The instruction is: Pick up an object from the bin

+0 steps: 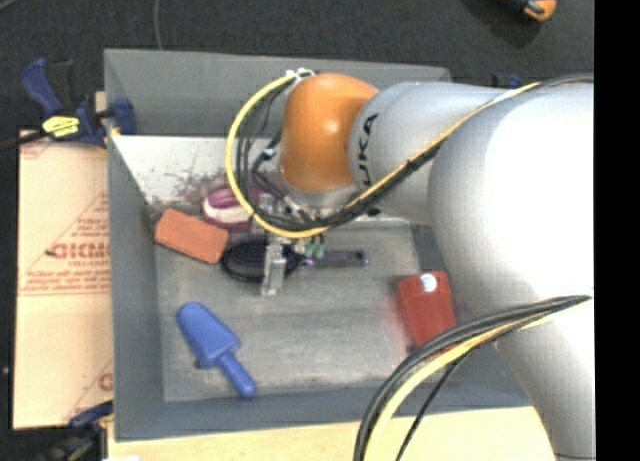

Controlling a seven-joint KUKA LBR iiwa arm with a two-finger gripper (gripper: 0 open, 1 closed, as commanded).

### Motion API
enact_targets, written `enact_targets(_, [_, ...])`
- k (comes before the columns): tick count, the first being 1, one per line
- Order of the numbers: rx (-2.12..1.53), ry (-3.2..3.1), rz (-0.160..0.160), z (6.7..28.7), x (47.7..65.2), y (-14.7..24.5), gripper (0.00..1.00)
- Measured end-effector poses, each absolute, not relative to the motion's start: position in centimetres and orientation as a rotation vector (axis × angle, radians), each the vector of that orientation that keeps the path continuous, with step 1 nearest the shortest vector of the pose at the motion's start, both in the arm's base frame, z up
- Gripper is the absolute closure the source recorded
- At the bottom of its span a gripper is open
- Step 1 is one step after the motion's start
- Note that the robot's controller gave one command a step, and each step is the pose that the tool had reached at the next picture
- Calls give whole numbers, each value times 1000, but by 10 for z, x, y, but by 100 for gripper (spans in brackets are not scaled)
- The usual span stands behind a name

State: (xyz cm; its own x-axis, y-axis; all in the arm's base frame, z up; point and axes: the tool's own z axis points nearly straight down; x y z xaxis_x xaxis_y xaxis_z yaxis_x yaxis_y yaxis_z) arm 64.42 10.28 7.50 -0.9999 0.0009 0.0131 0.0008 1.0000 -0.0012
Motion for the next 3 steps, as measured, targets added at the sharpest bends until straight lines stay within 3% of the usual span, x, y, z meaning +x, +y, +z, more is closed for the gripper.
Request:
enact_targets(1, [318, -3117, 5, 75, 645, 113, 0])
enact_targets(2, [233, -3124, 2, 75, 644, 117, 0])
enact_targets(3, [550, -3085, -6, 74, 642, 93, 0])
